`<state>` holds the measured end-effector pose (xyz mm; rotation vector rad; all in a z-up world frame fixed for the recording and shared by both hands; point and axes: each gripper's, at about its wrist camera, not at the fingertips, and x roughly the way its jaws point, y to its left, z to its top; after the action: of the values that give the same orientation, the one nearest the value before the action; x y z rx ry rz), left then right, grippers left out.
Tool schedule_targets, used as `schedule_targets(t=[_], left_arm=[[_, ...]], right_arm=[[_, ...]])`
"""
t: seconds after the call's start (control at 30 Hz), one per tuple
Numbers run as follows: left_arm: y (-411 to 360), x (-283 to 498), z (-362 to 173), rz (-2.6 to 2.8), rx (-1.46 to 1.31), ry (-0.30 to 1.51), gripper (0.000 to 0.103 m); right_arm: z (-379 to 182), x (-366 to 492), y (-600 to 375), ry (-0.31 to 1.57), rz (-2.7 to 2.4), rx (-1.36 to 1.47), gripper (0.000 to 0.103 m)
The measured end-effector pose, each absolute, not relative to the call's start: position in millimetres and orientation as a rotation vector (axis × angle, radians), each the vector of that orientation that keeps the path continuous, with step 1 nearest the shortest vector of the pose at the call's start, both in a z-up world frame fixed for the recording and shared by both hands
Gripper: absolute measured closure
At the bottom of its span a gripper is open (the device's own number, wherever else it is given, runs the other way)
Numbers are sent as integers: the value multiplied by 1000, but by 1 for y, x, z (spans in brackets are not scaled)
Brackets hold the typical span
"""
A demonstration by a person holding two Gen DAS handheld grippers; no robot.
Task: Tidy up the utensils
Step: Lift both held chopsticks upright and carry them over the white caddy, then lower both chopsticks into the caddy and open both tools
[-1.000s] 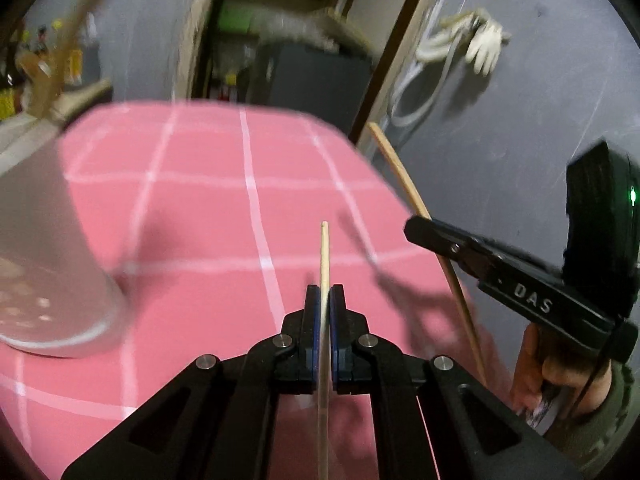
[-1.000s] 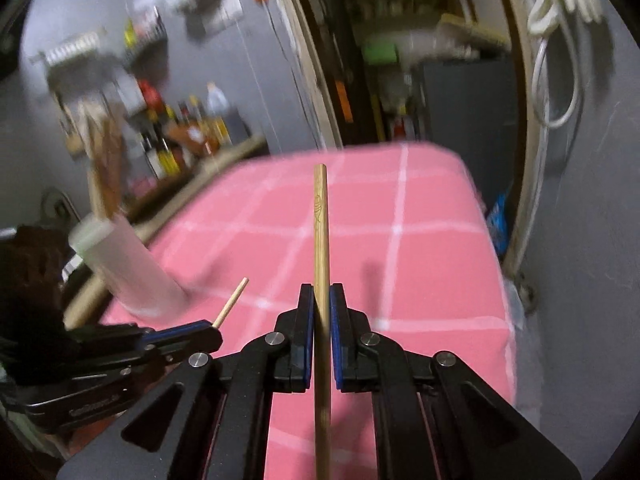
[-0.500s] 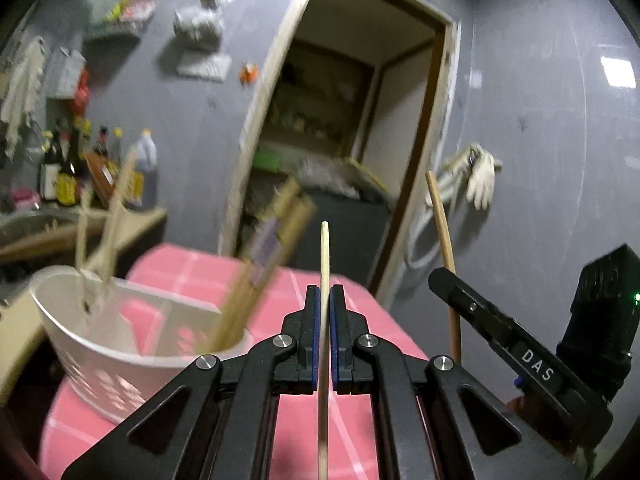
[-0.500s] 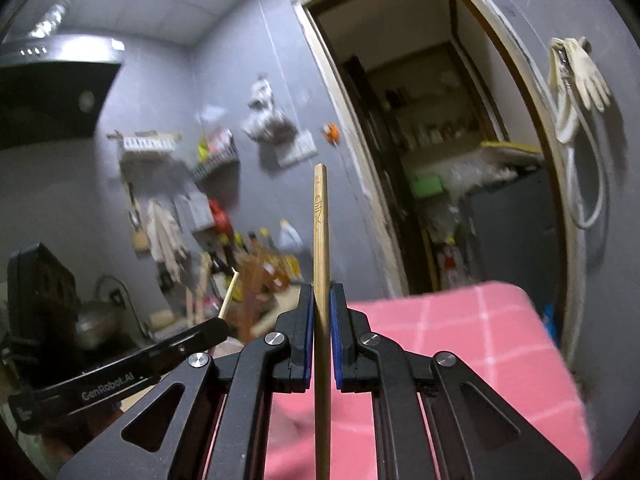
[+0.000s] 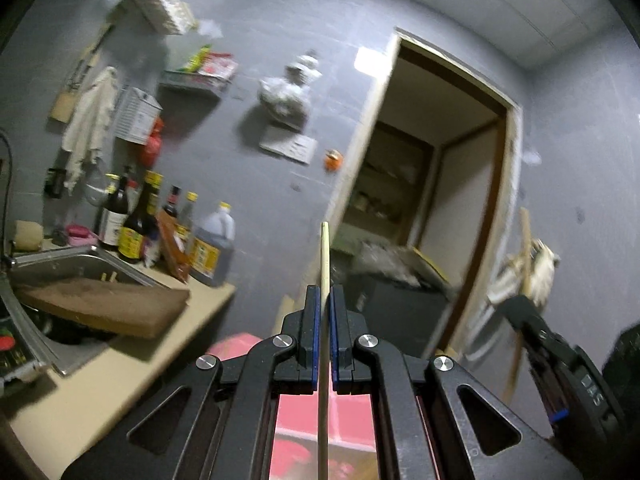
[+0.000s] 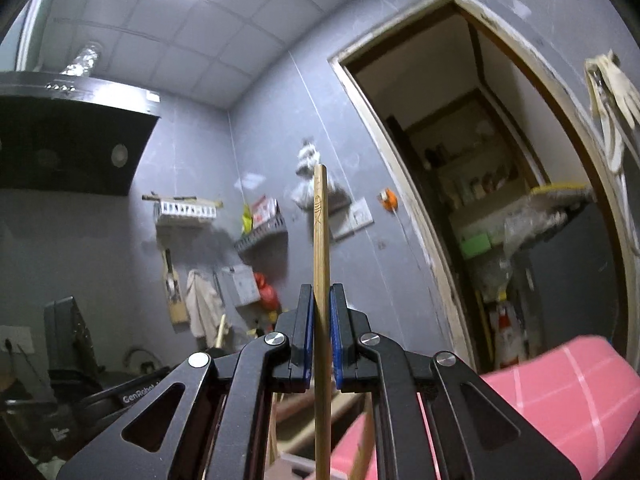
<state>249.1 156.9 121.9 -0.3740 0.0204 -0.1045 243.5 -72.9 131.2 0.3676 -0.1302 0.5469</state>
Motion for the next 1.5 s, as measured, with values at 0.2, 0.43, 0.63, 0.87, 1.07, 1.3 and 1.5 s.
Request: schedule_targets(t=[0.2, 0.43, 0.63, 0.87, 1.07, 1.3, 1.5], left_arm=[[189, 259, 118, -59, -407, -27, 101], [198, 270, 99, -31, -406, -35, 101], [196, 273, 83, -20, -423, -6, 101], [187, 269, 70, -22, -419, 17, 100], [180, 262, 62, -86, -403, 92, 100], [172, 254, 55, -113, -386, 124, 99], [166, 251, 48, -117, -370, 172, 99]], right_arm=[[127, 252, -50, -198, 482, 319, 97], [108, 261, -39, -202, 454, 295, 97], [98, 267, -38, -181, 441, 304, 97], [89, 266, -35, -158, 441, 296, 97], [81, 261, -33, -120, 444, 274, 97], [78, 250, -34, -77, 437, 246, 97], [73, 245, -32, -38, 432, 223, 97]])
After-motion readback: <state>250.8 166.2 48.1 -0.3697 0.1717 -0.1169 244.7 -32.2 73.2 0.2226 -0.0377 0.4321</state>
